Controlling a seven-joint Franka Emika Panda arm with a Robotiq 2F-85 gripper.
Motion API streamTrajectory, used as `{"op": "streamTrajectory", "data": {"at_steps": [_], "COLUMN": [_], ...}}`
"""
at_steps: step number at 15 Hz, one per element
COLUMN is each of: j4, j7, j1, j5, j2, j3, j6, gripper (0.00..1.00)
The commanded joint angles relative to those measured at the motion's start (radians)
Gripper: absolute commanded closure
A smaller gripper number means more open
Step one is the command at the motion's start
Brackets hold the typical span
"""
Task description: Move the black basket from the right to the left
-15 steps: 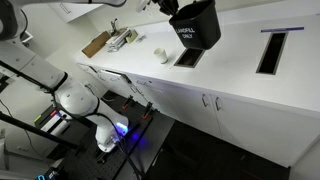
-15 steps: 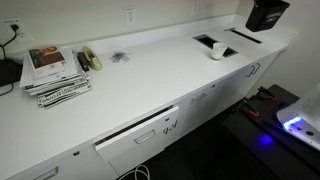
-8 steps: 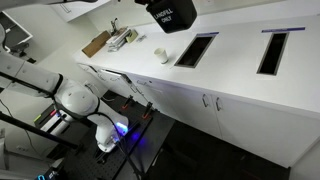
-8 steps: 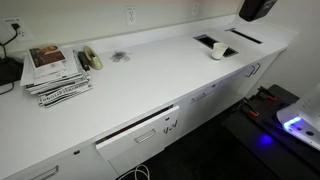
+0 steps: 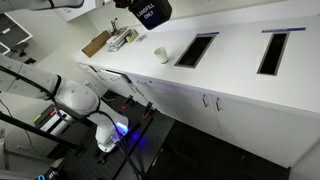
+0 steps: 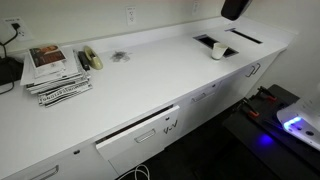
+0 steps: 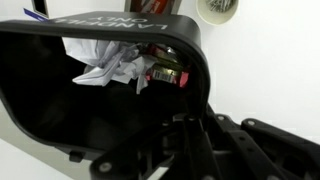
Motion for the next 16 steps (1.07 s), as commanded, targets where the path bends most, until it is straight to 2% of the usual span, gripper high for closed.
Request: {"op": "streamTrajectory", "data": {"at_steps": [1,10,16], "j4": [-0.012,-0.025,-0.038], "j7": [-0.078,-0.211,-0.190], "j1": [0.059,0.211,0.263], "j5": [0.039,0.192,0.190], "j2": [-0.013,0.059,0.174], "j3": [0.035,0.113,0.195], "j6": [-0.004,0.018,0.128], "gripper": [0.98,0.98,0.98]}}
